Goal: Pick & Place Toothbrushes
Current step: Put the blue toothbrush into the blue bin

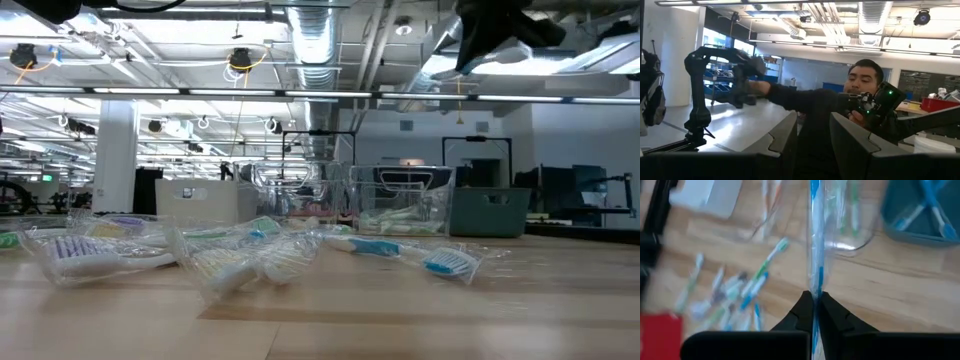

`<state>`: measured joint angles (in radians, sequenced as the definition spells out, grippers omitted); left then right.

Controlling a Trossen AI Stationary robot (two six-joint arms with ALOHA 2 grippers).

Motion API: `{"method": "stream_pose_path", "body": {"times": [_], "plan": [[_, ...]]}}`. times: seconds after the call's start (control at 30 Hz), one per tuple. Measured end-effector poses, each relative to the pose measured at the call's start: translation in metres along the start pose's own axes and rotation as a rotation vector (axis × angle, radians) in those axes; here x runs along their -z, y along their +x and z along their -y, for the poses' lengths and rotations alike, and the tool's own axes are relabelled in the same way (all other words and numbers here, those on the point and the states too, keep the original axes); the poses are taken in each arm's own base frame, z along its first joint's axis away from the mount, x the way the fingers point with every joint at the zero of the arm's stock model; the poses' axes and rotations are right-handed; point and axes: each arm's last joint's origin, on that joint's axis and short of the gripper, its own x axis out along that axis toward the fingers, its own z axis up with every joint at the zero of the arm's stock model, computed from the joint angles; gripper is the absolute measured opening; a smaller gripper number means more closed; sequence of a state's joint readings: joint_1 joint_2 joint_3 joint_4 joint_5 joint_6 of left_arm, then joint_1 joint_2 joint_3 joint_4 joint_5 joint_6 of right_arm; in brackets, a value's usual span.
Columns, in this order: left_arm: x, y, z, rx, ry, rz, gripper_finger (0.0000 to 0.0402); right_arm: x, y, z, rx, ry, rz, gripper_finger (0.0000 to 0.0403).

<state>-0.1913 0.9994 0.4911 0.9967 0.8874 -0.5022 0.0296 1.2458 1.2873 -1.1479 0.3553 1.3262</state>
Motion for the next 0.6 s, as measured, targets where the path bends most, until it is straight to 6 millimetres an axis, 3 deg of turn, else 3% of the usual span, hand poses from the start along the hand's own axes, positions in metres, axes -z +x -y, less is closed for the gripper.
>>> {"method": "stream_pose_path", "body": {"times": [0.13, 0.3, 0.43, 0.6], "plan": [[0.000, 0.000, 0.000, 0.000, -0.001, 0.000, 0.0108, -0.044, 0.001, 0.026, -0.004, 0.106, -0.067, 0.0003], [0.000, 0.000, 0.000, 0.000, -0.001, -0.001, 0.0108, -0.085, 0.009, 0.049, -0.021, 0.261, -0.089, 0.0003], [0.000, 0.000, 0.000, 0.000, -0.001, 0.000, 0.0108, -0.104, 0.019, 0.063, 0.029, 0.474, -0.077, 0.0008], [0.001, 0.002, 0.002, 0.013, -0.005, -0.002, 0.0108, -0.126, 0.050, 0.072, 0.118, 0.542, -0.076, 0.0009]]}}
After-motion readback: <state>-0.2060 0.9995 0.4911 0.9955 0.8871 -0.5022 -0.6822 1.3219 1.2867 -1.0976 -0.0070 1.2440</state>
